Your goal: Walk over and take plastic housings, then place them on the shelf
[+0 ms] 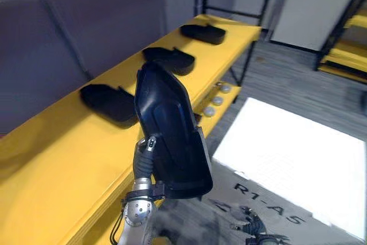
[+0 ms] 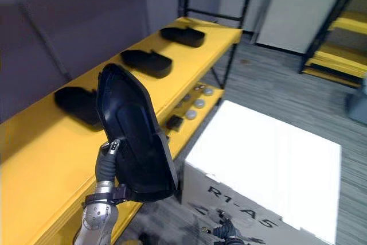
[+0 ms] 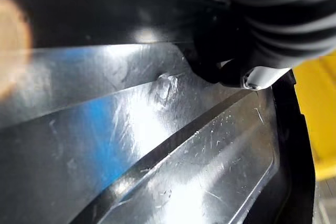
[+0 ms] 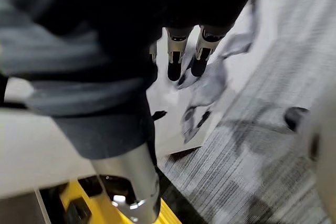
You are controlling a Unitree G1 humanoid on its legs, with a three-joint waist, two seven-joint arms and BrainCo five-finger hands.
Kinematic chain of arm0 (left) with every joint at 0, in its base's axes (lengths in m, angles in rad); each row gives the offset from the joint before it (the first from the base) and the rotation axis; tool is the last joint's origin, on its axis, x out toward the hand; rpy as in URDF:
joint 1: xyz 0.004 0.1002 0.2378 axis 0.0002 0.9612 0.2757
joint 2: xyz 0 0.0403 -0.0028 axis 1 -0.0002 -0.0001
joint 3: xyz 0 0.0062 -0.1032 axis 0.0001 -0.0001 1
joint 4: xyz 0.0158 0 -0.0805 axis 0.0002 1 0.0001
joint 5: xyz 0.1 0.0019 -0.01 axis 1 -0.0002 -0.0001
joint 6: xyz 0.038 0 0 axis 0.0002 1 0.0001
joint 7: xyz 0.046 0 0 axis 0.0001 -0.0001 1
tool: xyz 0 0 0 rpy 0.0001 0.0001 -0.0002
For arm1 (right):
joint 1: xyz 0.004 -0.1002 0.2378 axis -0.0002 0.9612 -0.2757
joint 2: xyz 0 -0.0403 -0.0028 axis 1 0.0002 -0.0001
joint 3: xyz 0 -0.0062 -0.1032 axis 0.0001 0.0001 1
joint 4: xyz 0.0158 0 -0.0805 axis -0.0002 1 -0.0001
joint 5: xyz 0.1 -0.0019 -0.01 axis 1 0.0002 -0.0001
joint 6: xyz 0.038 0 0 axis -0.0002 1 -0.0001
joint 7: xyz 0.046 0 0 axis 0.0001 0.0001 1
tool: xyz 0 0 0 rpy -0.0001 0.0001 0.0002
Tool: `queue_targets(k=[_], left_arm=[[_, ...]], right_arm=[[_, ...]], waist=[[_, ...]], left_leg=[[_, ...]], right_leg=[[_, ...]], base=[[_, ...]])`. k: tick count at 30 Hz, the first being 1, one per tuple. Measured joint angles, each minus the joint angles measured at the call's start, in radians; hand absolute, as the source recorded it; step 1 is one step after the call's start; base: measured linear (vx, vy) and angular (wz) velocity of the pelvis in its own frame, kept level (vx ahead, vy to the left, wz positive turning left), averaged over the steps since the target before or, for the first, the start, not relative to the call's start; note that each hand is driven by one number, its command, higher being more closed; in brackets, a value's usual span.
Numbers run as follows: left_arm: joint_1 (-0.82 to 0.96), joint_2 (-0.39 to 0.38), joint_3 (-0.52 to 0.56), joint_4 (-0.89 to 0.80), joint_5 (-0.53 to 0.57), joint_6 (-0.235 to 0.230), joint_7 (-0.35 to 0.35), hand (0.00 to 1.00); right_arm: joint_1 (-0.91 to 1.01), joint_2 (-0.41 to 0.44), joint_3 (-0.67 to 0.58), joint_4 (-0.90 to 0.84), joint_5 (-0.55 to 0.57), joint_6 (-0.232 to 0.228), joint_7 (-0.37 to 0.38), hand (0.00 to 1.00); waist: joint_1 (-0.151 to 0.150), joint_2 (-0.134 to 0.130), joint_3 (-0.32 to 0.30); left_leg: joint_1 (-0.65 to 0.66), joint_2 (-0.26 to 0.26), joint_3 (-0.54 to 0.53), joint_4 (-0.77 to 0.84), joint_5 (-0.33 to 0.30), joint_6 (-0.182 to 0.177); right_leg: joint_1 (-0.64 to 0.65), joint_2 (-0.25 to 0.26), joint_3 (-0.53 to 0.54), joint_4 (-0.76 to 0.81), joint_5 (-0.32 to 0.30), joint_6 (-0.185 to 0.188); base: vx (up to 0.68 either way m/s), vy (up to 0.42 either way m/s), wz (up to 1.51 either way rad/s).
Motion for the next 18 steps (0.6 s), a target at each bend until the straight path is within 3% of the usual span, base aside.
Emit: queue_targets(k=[1,2,3,4,5,8,11,12,13,14,15,18], left_arm=[[-0.004,0.008,0.001,0.001,0.000,-0.001,0.001,1.00],[-0.015,0.007,0.000,0.002,0.000,-0.002,0.009,1.00],[-0.018,0.004,0.000,0.002,0.000,-0.002,0.011,1.00],[-0.019,0.007,0.000,0.006,0.001,-0.002,0.015,1.00],[-0.024,0.013,-0.002,0.006,0.001,-0.003,0.020,1.00],[-0.056,0.015,-0.010,0.011,0.005,-0.002,0.038,1.00],[-0.091,0.015,-0.043,0.025,0.021,0.001,0.045,1.00],[-0.102,0.014,-0.064,0.033,0.036,0.001,0.046,1.00],[-0.114,0.016,-0.072,0.041,0.048,0.001,0.050,1.00],[-0.119,0.016,-0.071,0.047,0.051,0.001,0.053,1.00],[-0.136,0.015,-0.068,0.070,0.057,0.001,0.068,1.00],[-0.144,0.013,-0.070,0.083,0.058,0.003,0.086,1.00]], right_arm=[[-0.005,0.004,0.000,0.017,-0.001,0.000,0.000,0.00],[-0.018,0.007,-0.006,0.039,-0.003,0.001,0.000,0.00],[-0.018,0.001,-0.011,0.039,-0.003,0.002,-0.001,0.00],[-0.016,0.010,-0.017,0.048,-0.003,0.004,-0.001,0.00],[-0.017,0.025,-0.016,0.048,-0.003,0.005,-0.001,0.00],[-0.048,0.048,-0.017,0.078,-0.004,0.007,-0.001,0.00],[-0.044,0.047,-0.038,0.075,-0.013,0.009,-0.001,0.00],[-0.038,0.043,-0.039,0.070,-0.012,0.010,-0.002,0.00],[-0.031,0.045,-0.035,0.069,-0.012,0.009,-0.001,0.00],[-0.029,0.050,-0.035,0.067,-0.012,0.009,0.000,0.00],[-0.022,0.056,-0.038,0.055,-0.008,0.009,0.000,0.00],[0.028,0.070,-0.038,-0.030,-0.002,0.009,-0.002,0.00]], waist=[[-0.008,-0.021,0.001],[-0.011,-0.005,0.001],[-0.016,0.006,0.001],[-0.028,-0.003,-0.006],[-0.031,-0.011,-0.012],[-0.033,-0.026,-0.005],[-0.042,-0.029,-0.003],[-0.060,-0.026,-0.005],[-0.081,-0.017,-0.001],[-0.089,-0.018,0.001],[-0.091,-0.024,0.003],[-0.094,-0.038,0.006]], left_leg=[[0.023,-0.006,0.074,-0.013,-0.008,0.013],[0.022,0.016,0.147,0.014,-0.009,0.021],[0.022,0.021,0.151,0.006,0.037,0.002],[0.031,-0.016,0.126,-0.029,0.057,-0.032],[0.037,-0.054,0.108,-0.069,0.072,-0.031],[0.022,-0.102,0.065,-0.054,0.056,-0.023],[0.028,-0.136,0.003,-0.031,0.021,-0.013],[0.043,-0.151,-0.042,-0.035,0.010,-0.005],[0.054,-0.144,-0.089,-0.040,0.002,-0.003],[0.058,-0.144,-0.112,-0.045,0.001,-0.004],[0.073,-0.147,-0.147,-0.057,0.000,-0.006],[0.097,-0.157,-0.234,-0.049,-0.008,-0.027]], right_leg=[[0.028,-0.027,-0.040,-0.045,0.006,0.004],[0.048,-0.037,-0.077,-0.050,0.011,0.022],[0.061,-0.038,-0.096,-0.047,0.010,0.033],[0.080,-0.057,-0.124,-0.058,0.012,0.052],[0.097,-0.063,-0.132,-0.086,0.015,0.055],[0.126,-0.098,-0.165,-0.077,0.031,0.072],[0.114,-0.163,-0.113,0.089,0.033,0.065],[0.060,-0.186,0.021,0.233,0.058,0.015],[-0.002,-0.151,0.203,0.323,-0.011,0.005],[-0.025,-0.118,0.274,0.333,-0.060,0.005],[-0.076,-0.054,0.399,0.335,-0.122,-0.002],[-0.164,0.087,0.638,0.265,-0.149,0.006]], base=[[0.07,0.174,1.17],[0.07,0.156,1.07],[0.08,0.168,0.97],[0.12,0.162,0.91],[0.12,0.153,0.84],[0.15,0.112,0.59],[0.17,0.168,0.72],[0.16,0.153,1.02],[0.15,0.061,1.07],[0.18,0.010,1.01],[0.17,-0.054,0.89],[0.12,-0.103,0.94]])
